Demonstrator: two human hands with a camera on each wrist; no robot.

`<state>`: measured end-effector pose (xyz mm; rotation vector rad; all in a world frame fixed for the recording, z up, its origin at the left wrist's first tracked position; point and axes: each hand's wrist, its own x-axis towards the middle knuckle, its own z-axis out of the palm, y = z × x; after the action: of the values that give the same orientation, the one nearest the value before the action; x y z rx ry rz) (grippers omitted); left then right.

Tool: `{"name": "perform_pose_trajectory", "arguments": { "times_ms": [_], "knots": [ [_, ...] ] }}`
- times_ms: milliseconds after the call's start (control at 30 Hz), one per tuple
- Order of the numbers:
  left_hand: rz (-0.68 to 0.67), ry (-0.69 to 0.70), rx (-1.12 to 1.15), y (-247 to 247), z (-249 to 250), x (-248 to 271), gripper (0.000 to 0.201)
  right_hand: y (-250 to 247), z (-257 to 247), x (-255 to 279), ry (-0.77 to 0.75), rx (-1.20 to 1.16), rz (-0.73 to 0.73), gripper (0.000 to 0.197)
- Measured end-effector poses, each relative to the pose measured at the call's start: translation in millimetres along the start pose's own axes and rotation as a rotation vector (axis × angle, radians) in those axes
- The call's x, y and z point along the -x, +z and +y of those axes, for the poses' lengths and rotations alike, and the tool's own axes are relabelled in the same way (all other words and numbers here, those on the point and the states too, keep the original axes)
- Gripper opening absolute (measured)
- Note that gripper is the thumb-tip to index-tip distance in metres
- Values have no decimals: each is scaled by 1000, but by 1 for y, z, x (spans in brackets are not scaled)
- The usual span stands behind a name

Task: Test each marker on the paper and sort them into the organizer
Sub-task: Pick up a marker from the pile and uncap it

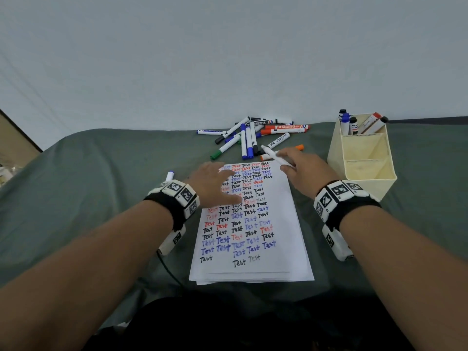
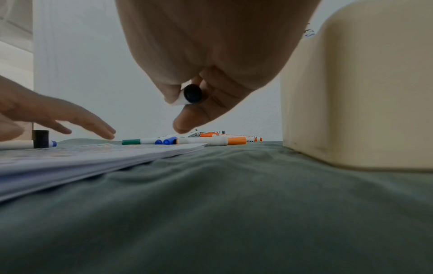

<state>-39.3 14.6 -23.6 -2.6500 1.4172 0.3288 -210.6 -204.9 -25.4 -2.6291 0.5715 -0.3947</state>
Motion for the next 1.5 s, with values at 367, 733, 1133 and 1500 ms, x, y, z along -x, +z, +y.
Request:
{"name": "perform_pose_trajectory", "arguments": {
  "times_ms": [367, 733, 1133, 1500],
  "knots": [
    [-174, -99, 105, 32, 14, -2, 117, 0, 0, 1, -30, -46, -13, 50],
    [-190, -64, 165, 31, 8, -1, 123, -7, -4, -3, -33, -219, 180, 28],
    [-204, -57, 139, 27, 9, 1, 126, 16, -20, -13, 646, -1604, 311, 15],
    [-227, -69, 112, 31, 9, 0, 111, 46, -5, -5, 413, -1055, 248, 27]
  ]
}}
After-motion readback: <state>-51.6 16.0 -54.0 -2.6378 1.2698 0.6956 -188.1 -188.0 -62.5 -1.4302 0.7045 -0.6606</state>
